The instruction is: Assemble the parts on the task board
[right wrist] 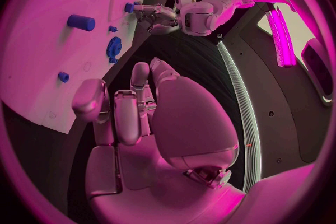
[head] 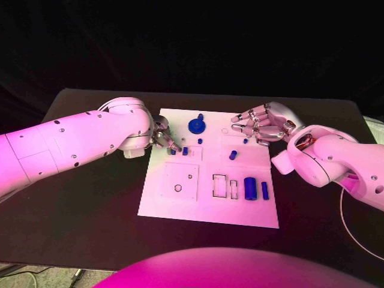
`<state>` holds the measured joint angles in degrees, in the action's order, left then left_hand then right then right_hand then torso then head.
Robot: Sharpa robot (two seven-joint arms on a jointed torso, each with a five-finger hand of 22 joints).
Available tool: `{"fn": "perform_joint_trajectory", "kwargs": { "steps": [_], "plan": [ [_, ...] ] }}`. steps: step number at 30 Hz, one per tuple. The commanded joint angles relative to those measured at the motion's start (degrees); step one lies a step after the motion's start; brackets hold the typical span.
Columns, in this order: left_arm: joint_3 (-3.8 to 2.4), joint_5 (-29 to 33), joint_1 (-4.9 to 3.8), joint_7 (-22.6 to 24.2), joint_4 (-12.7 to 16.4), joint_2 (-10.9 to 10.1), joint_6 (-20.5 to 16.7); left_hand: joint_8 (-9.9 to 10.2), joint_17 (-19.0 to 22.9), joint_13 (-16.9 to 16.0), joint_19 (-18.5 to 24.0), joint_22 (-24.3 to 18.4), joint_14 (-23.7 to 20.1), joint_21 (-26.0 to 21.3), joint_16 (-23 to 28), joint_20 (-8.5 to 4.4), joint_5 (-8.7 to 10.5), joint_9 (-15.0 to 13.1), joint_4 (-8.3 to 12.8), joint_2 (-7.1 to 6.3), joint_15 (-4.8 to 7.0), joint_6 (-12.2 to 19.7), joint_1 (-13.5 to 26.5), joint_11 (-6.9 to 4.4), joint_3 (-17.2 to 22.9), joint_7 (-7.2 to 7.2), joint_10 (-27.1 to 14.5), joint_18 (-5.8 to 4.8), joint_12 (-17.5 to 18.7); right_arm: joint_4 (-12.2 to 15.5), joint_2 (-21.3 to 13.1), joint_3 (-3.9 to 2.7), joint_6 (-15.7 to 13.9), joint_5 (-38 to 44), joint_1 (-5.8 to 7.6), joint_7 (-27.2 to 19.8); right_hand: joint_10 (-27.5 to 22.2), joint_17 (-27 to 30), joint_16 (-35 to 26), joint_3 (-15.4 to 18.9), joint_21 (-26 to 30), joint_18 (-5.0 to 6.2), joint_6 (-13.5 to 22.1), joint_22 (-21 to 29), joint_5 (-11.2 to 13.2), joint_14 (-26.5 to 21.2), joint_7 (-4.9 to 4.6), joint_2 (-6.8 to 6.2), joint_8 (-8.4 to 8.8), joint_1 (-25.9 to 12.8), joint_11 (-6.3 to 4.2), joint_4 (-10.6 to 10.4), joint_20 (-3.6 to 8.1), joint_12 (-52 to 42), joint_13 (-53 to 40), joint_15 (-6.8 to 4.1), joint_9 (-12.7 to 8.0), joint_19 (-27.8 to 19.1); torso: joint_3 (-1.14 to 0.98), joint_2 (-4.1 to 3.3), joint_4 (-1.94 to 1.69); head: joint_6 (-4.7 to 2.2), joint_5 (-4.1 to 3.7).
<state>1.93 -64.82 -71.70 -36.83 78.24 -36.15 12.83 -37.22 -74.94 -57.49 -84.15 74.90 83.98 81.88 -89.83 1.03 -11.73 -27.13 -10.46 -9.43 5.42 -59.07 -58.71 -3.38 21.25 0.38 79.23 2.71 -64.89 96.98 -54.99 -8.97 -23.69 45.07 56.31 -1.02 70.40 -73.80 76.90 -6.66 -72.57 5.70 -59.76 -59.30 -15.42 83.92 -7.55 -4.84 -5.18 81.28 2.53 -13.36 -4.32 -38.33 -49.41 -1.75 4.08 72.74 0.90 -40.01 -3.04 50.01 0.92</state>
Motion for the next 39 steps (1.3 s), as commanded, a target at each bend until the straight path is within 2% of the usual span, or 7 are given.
{"fn": "perform_joint_trajectory", "kwargs": {
  "steps": [1, 12, 24, 26, 33, 36, 39],
  "plan": [
    [-0.03, -0.11, 0.08, -0.27, 0.21, -0.23, -0.13, 0.28, -15.06, -0.23, -2.08, 8.68, 6.02, 0.34, -0.17, -0.28, 0.35, 0.15, -0.82, 0.28, 0.25, -0.32, 0.88, 0.41, -1.95, 0.35, 0.1, -0.56, -0.06, 0.0, 0.05, 0.0, 0.69, 0.2, -0.06, -0.57, -0.28, 0.05, -0.32, -0.02, 0.38, 0.63, 0.26, 0.06, 0.04, 2.7, 0.03, 0.19, -0.02, -0.58, -0.17, -0.11, -0.14, -0.19, 0.06, -0.07, 0.06, -0.24, 0.02, -0.02, 0.01, -0.01, -0.13],
    [-0.52, 1.68, -0.02, 0.33, 1.48, -1.56, -5.24, 0.7, -15.06, 0.03, -1.9, 8.4, 6.02, -0.24, -0.17, -0.36, 3.83, 0.78, -4.14, 1.7, 0.33, -0.54, 0.39, 0.38, -9.66, 0.32, 0.07, -0.42, 0.65, -0.12, 0.1, 0.0, 0.81, 0.2, -0.11, -0.64, -0.32, 0.17, -0.42, 0.0, 0.42, 0.65, 0.29, 0.12, 0.02, 2.68, 0.03, 0.18, -0.01, -0.58, -0.17, -0.09, -0.14, -0.13, 0.13, -0.07, 0.06, -0.27, 0.03, 0.01, -0.03, -0.01, -0.22],
    [-0.76, 8.9, -0.19, 4.37, 1.45, -2.87, -13.84, 1.58, -14.9, 10.14, 1.11, 3.54, 5.97, -6.97, -0.08, 0.27, 2.98, 1.34, -5.57, 4.17, -0.37, 3.08, -4.64, 1.56, -15.54, 1.7, -6.05, 1.18, 9.76, -0.21, 0.03, 0.0, 0.79, 0.2, -0.18, -0.62, -0.32, 0.17, -0.42, 0.0, 0.42, 0.65, 0.29, 0.12, 0.02, 2.68, 0.03, 0.18, -0.01, -0.58, -0.17, -0.09, -0.14, -0.13, 0.13, -0.07, 0.06, -0.27, 0.0, 0.01, -0.07, -0.01, -0.53],
    [-0.76, 9.31, -0.2, 7.17, 1.41, -2.92, -15.18, 2.39, -10.28, 17.64, 4.11, -1.1, 4.55, -13.35, 2.92, 0.57, 2.74, 1.8, -5.3, 5.23, -0.82, 5.14, -7.21, 2.28, -15.12, 2.56, -10.89, 2.58, 16.72, -0.22, 0.03, 0.0, 0.79, 0.2, -0.2, -0.63, -0.32, 0.17, -0.42, 0.0, 0.42, 0.65, 0.29, 0.12, 0.02, 2.68, 0.03, 0.18, -0.01, -0.58, -0.17, -0.09, -0.14, -0.13, 0.13, -0.07, 0.06, -0.27, -0.01, 0.02, -0.04, -0.01, -0.55],
    [-0.59, 8.12, -0.2, 21.89, 0.81, -1.94, -19.5, 5.35, 14.78, 23.19, 19.1, -21.41, -7.9, -42.62, 23.89, 3.25, 2.68, 4.25, -2.6, 4.44, -4.16, 13.18, -17.8, 6.07, -12.95, 6.69, -22.56, 7.31, 24.69, -0.26, 0.07, 0.0, 0.79, 0.2, -0.27, -0.67, -0.32, 0.17, -0.42, 0.0, 0.42, 0.65, 0.29, 0.12, 0.02, 2.68, 0.03, 0.18, -0.01, -0.58, -0.17, -0.09, -0.14, -0.13, 0.13, -0.07, 0.06, -0.27, 0.0, 0.0, 0.01, -0.01, -0.49],
    [-0.24, 4.61, -0.18, 28.92, 0.08, -0.86, -20.63, 8.17, 27.66, 27.48, 22.05, -23.98, -16.98, -46.91, 36.47, 4.53, 3.31, 6.64, 0.14, 4.07, -5.51, 15.21, -24.64, 7.74, -9.69, 7.86, -27.72, 7.24, 30.24, -0.26, 0.1, 0.0, 0.78, 0.2, -0.29, -0.7, -0.32, 0.17, -0.42, 0.0, 0.42, 0.65, 0.29, 0.12, 0.02, 2.68, 0.03, 0.18, -0.01, -0.58, -0.17, -0.09, -0.14, -0.13, 0.13, -0.07, 0.06, -0.27, 0.01, -0.05, 0.01, -0.01, -0.65],
    [0.27, 0.57, -0.12, 34.11, -0.67, 0.26, -22.08, 12.92, 32.11, 34.09, 21.83, -26.02, -18.23, -49.56, 40.55, 5.46, 3.62, 11.05, 1.6, 2.27, -5.73, 14.12, -28.45, 8.09, -5.95, 8.36, -26.38, 7.74, 35.71, -0.28, 0.13, 0.0, 0.75, 0.2, -0.3, -0.72, -0.32, 0.13, -0.4, 0.01, 0.42, 0.64, 0.31, 0.11, -0.01, 2.69, 0.02, 0.18, -0.01, -0.57, -0.17, -0.07, -0.13, -0.19, 0.1, -0.08, 0.06, -0.25, 0.07, -0.05, 0.01, -0.01, -0.7]
  ]
}}
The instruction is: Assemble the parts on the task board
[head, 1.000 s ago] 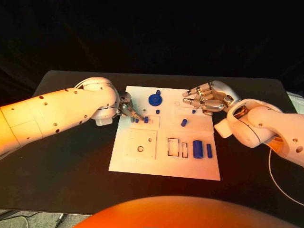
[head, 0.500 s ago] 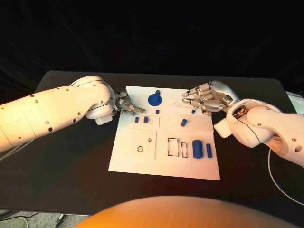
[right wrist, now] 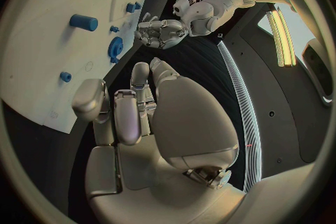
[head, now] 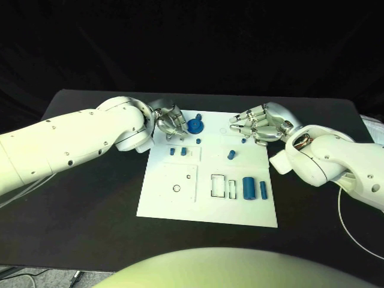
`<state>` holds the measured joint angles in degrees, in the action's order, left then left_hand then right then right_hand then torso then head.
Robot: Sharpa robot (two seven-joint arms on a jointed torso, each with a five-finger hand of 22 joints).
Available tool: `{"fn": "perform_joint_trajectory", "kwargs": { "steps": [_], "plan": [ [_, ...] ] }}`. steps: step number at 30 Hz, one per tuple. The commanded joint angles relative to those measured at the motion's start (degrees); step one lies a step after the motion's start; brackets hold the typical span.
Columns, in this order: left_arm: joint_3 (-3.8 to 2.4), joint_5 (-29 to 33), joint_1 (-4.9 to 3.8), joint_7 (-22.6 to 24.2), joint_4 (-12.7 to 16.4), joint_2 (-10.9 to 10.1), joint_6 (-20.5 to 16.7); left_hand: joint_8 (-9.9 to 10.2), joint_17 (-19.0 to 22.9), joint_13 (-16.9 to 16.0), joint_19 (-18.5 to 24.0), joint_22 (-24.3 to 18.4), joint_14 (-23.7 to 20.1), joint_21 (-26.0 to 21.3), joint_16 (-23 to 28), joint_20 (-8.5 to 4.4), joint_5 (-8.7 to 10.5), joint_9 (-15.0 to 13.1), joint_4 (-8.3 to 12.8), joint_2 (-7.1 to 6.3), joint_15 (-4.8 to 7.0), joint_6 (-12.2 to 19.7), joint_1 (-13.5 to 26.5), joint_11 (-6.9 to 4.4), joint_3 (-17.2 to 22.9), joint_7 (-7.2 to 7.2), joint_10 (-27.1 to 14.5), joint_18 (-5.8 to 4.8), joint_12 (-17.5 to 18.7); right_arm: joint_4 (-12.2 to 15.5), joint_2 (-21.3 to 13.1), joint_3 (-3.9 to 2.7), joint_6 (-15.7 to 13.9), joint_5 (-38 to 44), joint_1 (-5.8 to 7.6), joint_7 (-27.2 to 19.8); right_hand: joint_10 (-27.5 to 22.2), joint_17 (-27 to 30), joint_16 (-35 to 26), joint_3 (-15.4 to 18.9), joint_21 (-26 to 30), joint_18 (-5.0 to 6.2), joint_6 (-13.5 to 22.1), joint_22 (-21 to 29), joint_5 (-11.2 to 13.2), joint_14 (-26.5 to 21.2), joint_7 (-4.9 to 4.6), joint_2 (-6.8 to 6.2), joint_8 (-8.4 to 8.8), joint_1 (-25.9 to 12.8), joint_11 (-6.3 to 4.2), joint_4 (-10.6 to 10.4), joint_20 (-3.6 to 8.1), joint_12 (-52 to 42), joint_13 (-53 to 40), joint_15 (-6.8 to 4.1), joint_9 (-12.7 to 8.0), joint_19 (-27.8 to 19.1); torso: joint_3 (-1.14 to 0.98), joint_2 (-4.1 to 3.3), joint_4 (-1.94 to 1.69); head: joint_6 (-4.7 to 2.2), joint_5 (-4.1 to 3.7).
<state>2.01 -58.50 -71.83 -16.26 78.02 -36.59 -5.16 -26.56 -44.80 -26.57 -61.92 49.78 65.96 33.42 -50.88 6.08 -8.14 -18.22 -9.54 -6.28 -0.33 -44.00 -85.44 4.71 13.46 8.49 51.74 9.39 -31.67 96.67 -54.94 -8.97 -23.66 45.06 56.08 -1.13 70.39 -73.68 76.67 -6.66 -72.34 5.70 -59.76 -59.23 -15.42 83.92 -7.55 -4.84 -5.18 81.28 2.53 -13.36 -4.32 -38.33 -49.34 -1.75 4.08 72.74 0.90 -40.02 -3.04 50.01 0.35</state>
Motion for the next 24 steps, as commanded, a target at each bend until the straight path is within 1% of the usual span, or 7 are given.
{"fn": "perform_joint_trajectory", "kwargs": {
  "steps": [1, 5, 7, 12, 17, 20, 24],
  "plan": [
    [0.33, -6.95, 0.04, 14.86, -0.73, 1.07, -4.45, 3.4, 2.5, 4.54, -0.65, -1.13, -0.1, -1.38, 1.95, 0.45, 0.09, 3.13, 1.0, -1.51, 0.12, -1.32, -2.12, 0.09, 2.42, -0.03, 1.48, 0.91, 3.51, 0.02, 0.08, 0.0, 0.7, 0.21, -0.07, -0.63, -0.32, 0.01, -0.18, 0.01, 0.19, 0.65, 0.31, 0.05, -0.01, 2.69, 0.02, 0.18, -0.01, -0.57, -0.17, -0.08, -0.14, -0.19, 0.04, -0.08, 0.06, -0.25, 0.04, -0.03, -0.03, -0.01, -0.19],
    [0.74, -11.4, 0.18, 17.6, -2.02, 2.52, -5.4, 6.27, 3.37, 8.08, -2.4, -1.43, 1.87, -1.42, 1.7, 0.21, 0.16, 5.49, 1.56, -3.66, 0.22, -2.8, -1.79, -0.01, 2.97, -1.13, 2.83, 1.0, 6.15, -0.01, 0.11, 0.0, 0.64, 0.21, -0.07, -0.69, -0.32, 0.01, -0.18, 0.01, 0.19, 0.65, 0.31, 0.05, -0.01, 2.69, 0.02, 0.18, -0.01, -0.57, -0.17, -0.08, -0.14, -0.19, 0.04, -0.08, 0.06, -0.25, 0.01, -0.03, -0.05, -0.01, -0.32],
    [0.9, -13.28, 0.25, 17.9, -2.88, 3.29, -5.61, 8.39, 0.62, 11.16, -4.56, -1.61, 5.53, -1.24, -1.89, -0.06, 0.15, 7.19, 1.53, -4.23, 0.4, -5.08, -0.99, -0.07, 3.67, -1.19, 4.7, 1.05, 8.51, -0.01, 0.13, 0.0, 0.62, 0.21, -0.07, -0.72, -0.32, 0.01, -0.18, 0.01, 0.19, 0.65, 0.31, 0.05, -0.01, 2.69, 0.02, 0.18, -0.01, -0.57, -0.17, -0.08, -0.14, -0.19, 0.04, -0.08, 0.06, -0.25, -0.01, -0.01, -0.02, -0.01, -0.3],
    [1.1, -17.59, 0.6, 15.31, -5.23, 5.14, -3.06, 10.69, -9.55, 14.77, -8.07, -0.84, 11.8, 0.27, -12.49, -0.01, 0.25, 8.94, 1.21, -4.98, 0.14, -8.15, 0.95, 0.25, 3.43, -1.03, 4.93, 0.93, 11.86, 0.02, 0.17, 0.0, 0.64, 0.21, -0.07, -0.74, -0.31, 0.01, -0.18, -0.01, 0.19, 0.64, 0.32, 0.03, -0.04, 2.69, 0.03, 0.2, -0.01, -0.52, -0.18, -0.04, -0.13, -0.24, 0.0, -0.08, 0.06, -0.23, -0.02, -0.08, 0.04, -0.01, -0.47],
    [1.16, -20.44, 1.14, 13.45, -6.65, 6.59, -0.97, 12.58, -21.48, 17.1, -15.59, 10.46, 17.33, 15.79, -23.83, -0.37, 0.41, 10.2, 1.16, -4.92, 0.41, -10.85, 1.82, -0.16, 2.85, -1.26, 7.1, -1.54, 13.45, 0.07, 0.18, 0.0, 0.66, 0.21, -0.07, -0.75, -0.31, 0.01, -0.18, -0.01, 0.19, 0.64, 0.32, 0.03, -0.04, 2.69, 0.03, 0.2, -0.01, -0.52, -0.18, -0.04, -0.13, -0.24, 0.0, -0.08, 0.06, -0.23, -0.02, -0.07, 0.02, -0.01, -0.57],
    [1.18, -21.44, 1.36, 12.57, -7.18, 7.31, 0.5, 13.35, -24.31, 18.12, -17.55, 14.37, 18.49, 20.91, -26.5, -0.52, 0.48, 10.67, 1.19, -4.8, 0.55, -12.23, 2.03, -0.29, 2.7, -1.39, 8.1, -2.37, 14.37, 0.08, 0.23, 0.0, 0.68, 0.21, -0.07, -0.75, -0.31, 0.01, -0.18, -0.01, 0.19, 0.64, 0.32, 0.03, -0.04, 2.69, 0.03, 0.2, -0.01, -0.52, -0.18, -0.04, -0.13, -0.24, 0.0, -0.08, 0.06, -0.23, 0.01, -0.06, 0.03, -0.01, -0.5],
    [1.19, -22.48, 1.55, 11.57, -7.76, 8.01, 2.14, 14.02, -25.41, 18.84, -18.68, 16.78, 19.1, 24.04, -27.66, -0.64, 0.5, 11.03, 1.18, -4.64, 0.68, -13.12, 2.2, -0.39, 2.65, -1.39, 8.88, -2.88, 15.14, 0.1, 0.25, 0.0, 0.69, 0.21, -0.07, -0.76, -0.31, 0.01, -0.18, -0.01, 0.19, 0.64, 0.32, 0.03, -0.04, 2.69, 0.03, 0.2, -0.01, -0.52, -0.18, -0.04, -0.13, -0.24, 0.0, -0.08, 0.06, -0.23, -0.03, -0.06, 0.01, -0.01, -0.56]
  ]
}}
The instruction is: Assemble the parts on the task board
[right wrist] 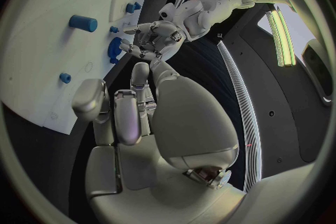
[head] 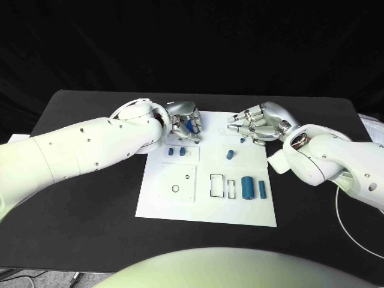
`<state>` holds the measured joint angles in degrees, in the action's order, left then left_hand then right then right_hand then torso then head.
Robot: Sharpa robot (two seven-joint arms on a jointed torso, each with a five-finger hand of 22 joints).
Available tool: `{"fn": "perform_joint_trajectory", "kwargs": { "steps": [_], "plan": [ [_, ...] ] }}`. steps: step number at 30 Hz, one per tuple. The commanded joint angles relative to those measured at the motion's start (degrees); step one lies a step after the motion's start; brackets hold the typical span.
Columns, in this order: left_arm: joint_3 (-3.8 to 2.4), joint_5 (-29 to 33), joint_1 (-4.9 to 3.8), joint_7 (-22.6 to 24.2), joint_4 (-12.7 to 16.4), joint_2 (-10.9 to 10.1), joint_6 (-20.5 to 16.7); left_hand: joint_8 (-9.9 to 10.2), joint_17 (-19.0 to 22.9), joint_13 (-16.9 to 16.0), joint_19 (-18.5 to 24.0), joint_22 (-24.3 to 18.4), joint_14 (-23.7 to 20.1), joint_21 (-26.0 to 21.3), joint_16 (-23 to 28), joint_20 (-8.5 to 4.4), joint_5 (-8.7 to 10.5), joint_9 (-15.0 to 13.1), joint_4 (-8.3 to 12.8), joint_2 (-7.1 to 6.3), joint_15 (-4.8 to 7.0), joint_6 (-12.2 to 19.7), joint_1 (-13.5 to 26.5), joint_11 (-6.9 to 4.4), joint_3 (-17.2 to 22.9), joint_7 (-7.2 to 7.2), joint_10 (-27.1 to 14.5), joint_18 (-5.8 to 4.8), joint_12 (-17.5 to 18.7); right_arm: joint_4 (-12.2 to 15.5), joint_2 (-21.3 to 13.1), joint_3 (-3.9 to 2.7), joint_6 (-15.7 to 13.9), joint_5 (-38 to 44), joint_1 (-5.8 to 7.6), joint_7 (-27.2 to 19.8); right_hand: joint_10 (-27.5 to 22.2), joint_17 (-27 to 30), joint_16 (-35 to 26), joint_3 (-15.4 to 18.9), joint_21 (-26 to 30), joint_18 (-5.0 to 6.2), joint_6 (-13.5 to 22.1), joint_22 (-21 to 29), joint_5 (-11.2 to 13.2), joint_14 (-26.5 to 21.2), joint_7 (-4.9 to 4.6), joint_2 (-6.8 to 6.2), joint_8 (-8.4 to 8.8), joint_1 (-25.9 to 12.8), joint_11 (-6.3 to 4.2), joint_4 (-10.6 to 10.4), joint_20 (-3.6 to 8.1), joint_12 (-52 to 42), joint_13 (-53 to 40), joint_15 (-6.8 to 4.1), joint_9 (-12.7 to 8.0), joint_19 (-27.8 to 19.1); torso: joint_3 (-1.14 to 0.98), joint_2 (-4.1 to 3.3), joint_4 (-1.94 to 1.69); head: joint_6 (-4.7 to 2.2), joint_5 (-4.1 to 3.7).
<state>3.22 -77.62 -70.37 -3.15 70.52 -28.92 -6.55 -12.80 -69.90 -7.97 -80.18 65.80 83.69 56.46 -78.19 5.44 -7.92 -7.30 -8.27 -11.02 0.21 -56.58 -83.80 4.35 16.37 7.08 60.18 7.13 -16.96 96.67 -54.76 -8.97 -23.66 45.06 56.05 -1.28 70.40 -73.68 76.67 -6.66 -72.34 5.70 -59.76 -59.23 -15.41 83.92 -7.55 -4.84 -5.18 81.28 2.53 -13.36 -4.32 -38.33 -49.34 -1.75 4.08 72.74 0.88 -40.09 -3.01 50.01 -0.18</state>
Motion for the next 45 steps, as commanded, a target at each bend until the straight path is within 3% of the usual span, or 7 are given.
{"fn": "perform_joint_trajectory", "kwargs": {
  "steps": [1, 15, 30, 37, 41, 45],
  "plan": [
    [-0.02, -3.56, 0.12, -1.77, -0.38, 0.47, 3.81, 0.37, -0.53, 0.37, -0.71, 1.38, 1.5, 1.81, -0.57, -0.02, 0.28, 0.18, -0.09, 0.14, 0.19, -0.78, 0.61, -0.07, -0.25, 0.03, 0.69, -0.77, 0.56, 0.1, 0.07, 0.0, 0.7, 0.21, -0.05, -0.61, -0.31, 0.01, -0.18, -0.01, 0.19, 0.64, 0.32, 0.04, -0.04, 2.69, 0.03, 0.2, -0.01, -0.52, -0.18, -0.04, -0.13, -0.24, 0.01, -0.08, 0.06, -0.23, -0.01, 0.01, -0.02, -0.01, -0.04],
    [-0.01, -4.45, 0.32, -3.34, -0.95, 1.47, 5.52, 1.34, -0.71, 1.36, -2.46, 5.62, 2.21, 7.26, -1.35, -0.45, 0.21, 0.66, 0.21, 0.88, 0.66, -3.15, 0.16, -0.59, 0.53, -0.07, 3.67, -1.68, 1.81, 0.14, 0.08, 0.0, 0.69, 0.21, -0.05, -0.61, -0.31, -0.06, -0.13, -0.06, 0.21, 0.64, 0.31, 0.05, -0.16, 2.71, 0.04, 0.27, -0.02, -0.42, -0.2, 0.02, -0.13, -0.29, -0.01, -0.09, 0.06, -0.22, -0.02, 0.03, -0.05, -0.01, -0.14],
    [-0.01, -5.16, 0.91, -4.75, -2.41, 2.71, 7.02, 2.37, -0.48, 1.99, -2.88, 7.61, 2.41, 9.5, -1.61, -0.81, 0.81, 1.1, 1.98, 2.27, 0.98, -4.77, -1.8, -0.91, 4.12, -0.08, 5.92, -2.07, 3.22, 0.23, 0.13, 0.0, 0.73, 0.21, -0.05, -0.61, -0.31, -0.06, -0.13, -0.06, 0.21, 0.64, 0.31, 0.05, -0.16, 2.71, 0.04, 0.27, -0.02, -0.42, -0.2, 0.02, -0.13, -0.29, -0.01, -0.09, 0.06, -0.22, 0.01, -0.01, -0.02, -0.01, -0.43],
    [-0.01, -5.19, 1.17, -4.79, -3.22, 3.03, 7.53, 2.69, -0.41, 2.09, -2.94, 7.96, 2.43, 9.87, -1.65, -0.82, 1.1, 1.23, 2.4, 2.33, 0.96, -4.97, -1.84, -0.9, 4.91, -0.01, 6.32, -2.13, 3.55, 0.36, 0.01, 0.0, 0.69, 0.21, -0.05, -0.59, -0.31, -0.06, -0.13, -0.06, 0.21, 0.64, 0.31, 0.05, -0.16, 2.71, 0.04, 0.27, -0.02, -0.42, -0.2, 0.02, -0.13, -0.29, -0.01, -0.09, 0.06, -0.22, -0.03, 0.04, -0.04, -0.01, -0.7],
    [-0.01, -5.12, 1.27, -4.46, -3.44, 3.04, 7.23, 2.81, -0.36, 2.11, -2.95, 8.28, 2.46, 10.15, -1.73, -0.84, 1.28, 1.27, 2.77, 2.39, 1.05, -5.69, -1.56, -0.98, 5.66, -0.05, 7.15, -2.18, 3.82, 0.4, -0.02, 0.0, 0.71, 0.21, -0.05, -0.58, -0.31, -0.06, -0.13, -0.06, 0.21, 0.64, 0.31, 0.05, -0.16, 2.71, 0.04, 0.27, -0.02, -0.42, -0.2, 0.02, -0.13, -0.29, -0.01, -0.09, 0.06, -0.22, -0.02, 0.1, -0.12, -0.01, -0.71],
    [-0.02, -3.66, 1.32, -3.27, -3.27, 2.71, 4.54, 2.83, -0.15, 2.04, -2.9, 8.57, 2.43, 10.35, -1.73, -0.97, 1.32, 1.25, 3.19, 2.68, 1.23, -6.89, -1.1, -1.27, 6.62, -0.22, 8.5, -2.18, 4.15, 0.36, 0.02, 0.0, 0.72, 0.21, -0.05, -0.61, -0.31, 0.02, -0.2, -0.12, 0.2, 0.64, 0.29, 0.03, -0.26, 2.7, 0.04, 0.36, -0.04, -0.38, -0.2, 0.04, -0.12, -0.33, -0.02, -0.1, 0.07, -0.2, -0.04, 0.17, -0.12, -0.01, -0.64]
  ]
}}
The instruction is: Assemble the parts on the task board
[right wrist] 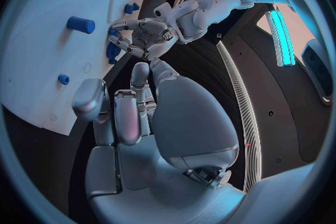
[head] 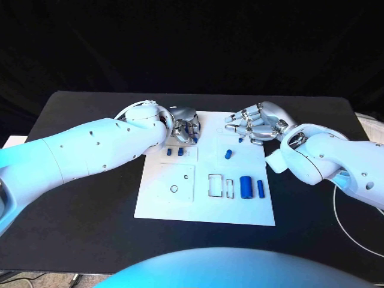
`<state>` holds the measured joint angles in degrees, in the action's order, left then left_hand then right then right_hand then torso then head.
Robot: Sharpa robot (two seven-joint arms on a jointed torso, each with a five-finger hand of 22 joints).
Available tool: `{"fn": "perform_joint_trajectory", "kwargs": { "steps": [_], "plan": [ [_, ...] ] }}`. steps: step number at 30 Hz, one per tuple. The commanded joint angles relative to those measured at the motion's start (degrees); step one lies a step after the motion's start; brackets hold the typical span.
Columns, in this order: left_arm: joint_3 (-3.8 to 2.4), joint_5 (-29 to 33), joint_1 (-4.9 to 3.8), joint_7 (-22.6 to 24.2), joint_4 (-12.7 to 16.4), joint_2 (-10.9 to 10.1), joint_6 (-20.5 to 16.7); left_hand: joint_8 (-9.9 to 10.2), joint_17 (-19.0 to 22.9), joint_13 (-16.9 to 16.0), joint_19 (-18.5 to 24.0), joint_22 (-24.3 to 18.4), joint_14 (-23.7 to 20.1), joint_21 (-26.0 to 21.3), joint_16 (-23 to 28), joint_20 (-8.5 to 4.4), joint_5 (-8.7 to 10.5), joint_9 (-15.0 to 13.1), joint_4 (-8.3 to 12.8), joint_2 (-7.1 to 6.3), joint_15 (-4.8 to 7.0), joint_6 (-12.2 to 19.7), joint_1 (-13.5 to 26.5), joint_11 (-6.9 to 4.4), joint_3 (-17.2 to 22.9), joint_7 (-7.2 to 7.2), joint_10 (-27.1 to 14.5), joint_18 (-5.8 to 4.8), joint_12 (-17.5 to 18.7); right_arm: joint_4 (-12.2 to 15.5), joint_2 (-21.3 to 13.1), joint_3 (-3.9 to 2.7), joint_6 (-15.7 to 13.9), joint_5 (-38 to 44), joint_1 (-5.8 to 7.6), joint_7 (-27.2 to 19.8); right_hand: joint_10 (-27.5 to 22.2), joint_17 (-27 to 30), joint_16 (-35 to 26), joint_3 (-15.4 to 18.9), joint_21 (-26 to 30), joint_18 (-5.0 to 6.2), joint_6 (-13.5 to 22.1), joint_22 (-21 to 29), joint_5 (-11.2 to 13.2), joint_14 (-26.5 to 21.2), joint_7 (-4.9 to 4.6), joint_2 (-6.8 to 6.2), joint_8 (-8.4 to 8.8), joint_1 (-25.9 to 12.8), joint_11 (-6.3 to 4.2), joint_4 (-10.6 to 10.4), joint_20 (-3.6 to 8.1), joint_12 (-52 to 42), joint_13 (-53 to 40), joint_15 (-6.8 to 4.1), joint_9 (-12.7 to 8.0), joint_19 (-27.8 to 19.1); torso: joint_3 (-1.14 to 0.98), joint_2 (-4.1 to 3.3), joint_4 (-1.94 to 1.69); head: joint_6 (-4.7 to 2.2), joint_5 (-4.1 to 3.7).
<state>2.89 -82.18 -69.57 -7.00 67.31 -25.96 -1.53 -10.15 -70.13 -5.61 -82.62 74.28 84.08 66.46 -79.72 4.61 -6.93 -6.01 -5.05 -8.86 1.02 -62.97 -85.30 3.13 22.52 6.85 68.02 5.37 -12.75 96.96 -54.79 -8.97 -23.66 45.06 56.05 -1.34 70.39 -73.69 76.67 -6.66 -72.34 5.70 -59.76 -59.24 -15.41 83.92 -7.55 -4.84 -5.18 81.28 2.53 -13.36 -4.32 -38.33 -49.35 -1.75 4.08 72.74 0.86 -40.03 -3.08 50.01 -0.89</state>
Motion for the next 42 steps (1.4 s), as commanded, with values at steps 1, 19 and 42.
{"fn": "perform_joint_trajectory", "kwargs": {
  "steps": [1, 19, 42],
  "plan": [
    [0.3, 1.23, 0.53, 0.85, 0.06, -0.39, -1.16, 0.14, 0.11, -0.34, -0.45, 0.14, 2.03, 0.38, -0.2, -0.18, 0.34, -0.07, 0.01, 0.56, 0.45, -0.73, 0.49, -0.1, 0.56, -0.02, 0.89, -0.43, -0.04, 0.06, 0.07, 0.0, 0.73, 0.21, -0.05, -0.55, -0.31, 0.02, -0.2, -0.12, 0.2, 0.64, 0.29, 0.04, -0.26, 2.7, 0.04, 0.36, -0.04, -0.38, -0.2, 0.04, -0.12, -0.33, -0.01, -0.1, 0.07, -0.2, -0.02, 0.12, -0.05, -0.01, 0.07],
    [-2.06, 14.42, 0.06, -0.53, 5.89, -7.26, -5.7, 0.24, 0.68, -0.43, -0.79, 1.07, 2.0, 1.54, -0.05, -0.37, 0.37, -0.09, 0.57, 0.53, 0.64, -1.93, 1.12, -0.29, 1.29, 0.02, 2.12, -0.65, 0.51, -0.47, 0.28, 0.0, 0.79, 0.19, -0.09, -0.69, -0.31, 0.02, -0.2, -0.12, 0.2, 0.64, 0.29, 0.04, -0.26, 2.7, 0.04, 0.36, -0.04, -0.38, -0.2, 0.04, -0.12, -0.33, -0.01, -0.1, 0.07, -0.2, 0.0, 0.12, -0.11, -0.01, 0.06],
    [-2.12, 11.93, -0.08, -2.72, 7.14, -10.86, -0.32, 0.71, 1.17, -0.43, -0.82, 1.25, 1.95, 1.63, 0.1, -0.39, 0.5, 0.05, 0.5, -0.18, 0.62, -2.27, 2.71, -0.27, 1.14, -0.05, 2.63, -0.67, 1.29, -0.52, 0.2, 0.0, 0.91, 0.17, -0.44, -0.77, -0.32, 0.03, -0.21, -0.11, 0.24, 0.65, 0.28, 0.08, -0.32, 2.7, 0.03, 0.4, -0.05, -0.44, -0.19, 0.01, -0.11, -0.34, 0.01, -0.09, 0.07, -0.21, -0.03, 0.02, 0.01, -0.01, 0.61]
  ]
}}
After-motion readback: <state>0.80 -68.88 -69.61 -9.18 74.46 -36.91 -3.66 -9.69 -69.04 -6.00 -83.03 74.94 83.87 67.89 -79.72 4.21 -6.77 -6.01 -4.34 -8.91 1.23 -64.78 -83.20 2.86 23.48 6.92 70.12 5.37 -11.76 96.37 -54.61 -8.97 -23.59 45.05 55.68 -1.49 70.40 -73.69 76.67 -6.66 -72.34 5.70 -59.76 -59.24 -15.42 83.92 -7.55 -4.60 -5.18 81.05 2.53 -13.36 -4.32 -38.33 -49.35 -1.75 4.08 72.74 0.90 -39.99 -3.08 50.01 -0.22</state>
